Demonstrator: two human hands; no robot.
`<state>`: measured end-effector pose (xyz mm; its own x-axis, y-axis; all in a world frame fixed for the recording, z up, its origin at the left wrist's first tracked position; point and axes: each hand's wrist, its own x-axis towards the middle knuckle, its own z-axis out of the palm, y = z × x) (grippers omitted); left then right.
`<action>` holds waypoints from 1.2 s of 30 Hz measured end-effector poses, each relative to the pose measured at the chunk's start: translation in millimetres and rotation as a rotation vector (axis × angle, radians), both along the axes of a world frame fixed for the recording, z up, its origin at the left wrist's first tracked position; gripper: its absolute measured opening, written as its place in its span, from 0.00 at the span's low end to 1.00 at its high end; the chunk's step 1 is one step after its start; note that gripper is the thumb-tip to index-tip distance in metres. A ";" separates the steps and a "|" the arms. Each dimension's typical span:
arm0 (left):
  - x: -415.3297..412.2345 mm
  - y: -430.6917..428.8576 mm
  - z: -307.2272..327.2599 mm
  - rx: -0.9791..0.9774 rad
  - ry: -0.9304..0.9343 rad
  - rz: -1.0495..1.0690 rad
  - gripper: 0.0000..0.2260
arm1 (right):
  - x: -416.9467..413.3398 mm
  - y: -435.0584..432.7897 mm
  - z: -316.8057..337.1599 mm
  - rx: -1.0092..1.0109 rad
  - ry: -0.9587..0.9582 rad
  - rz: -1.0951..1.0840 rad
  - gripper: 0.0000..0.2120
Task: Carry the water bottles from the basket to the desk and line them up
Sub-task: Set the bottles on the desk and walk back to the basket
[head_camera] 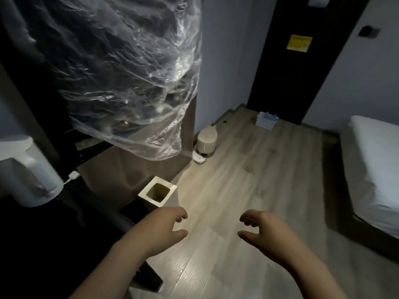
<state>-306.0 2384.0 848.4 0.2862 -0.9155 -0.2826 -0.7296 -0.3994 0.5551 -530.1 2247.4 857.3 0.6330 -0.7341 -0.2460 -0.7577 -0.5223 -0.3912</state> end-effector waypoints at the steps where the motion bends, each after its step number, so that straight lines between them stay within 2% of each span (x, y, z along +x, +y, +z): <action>1: -2.9 -14.5 -1.0 0.005 -0.013 -0.029 0.15 | -4.8 -9.6 -0.5 0.001 0.000 -0.021 0.16; 8: -7.1 -131.7 -14.2 0.015 -0.041 -0.208 0.17 | -15.1 -91.2 -7.6 -0.010 0.004 -0.150 0.17; 21: 50.1 -377.5 0.7 -0.045 -0.092 -0.439 0.17 | 40.8 -283.8 16.6 -0.007 0.022 -0.333 0.19; 28: 53.6 -495.8 5.0 -0.060 -0.106 -0.496 0.17 | 51.5 -384.2 21.0 -0.023 -0.011 -0.411 0.18; 36: 46.7 -646.0 9.5 -0.083 -0.166 -0.489 0.17 | 40.2 -538.2 19.5 -0.008 -0.028 -0.406 0.19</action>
<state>-259.3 1738.0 857.9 -0.1456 -0.9707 -0.1910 -0.9006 0.0501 0.4318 -489.9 1709.2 876.8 0.2972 -0.9276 -0.2262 -0.8924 -0.1856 -0.4113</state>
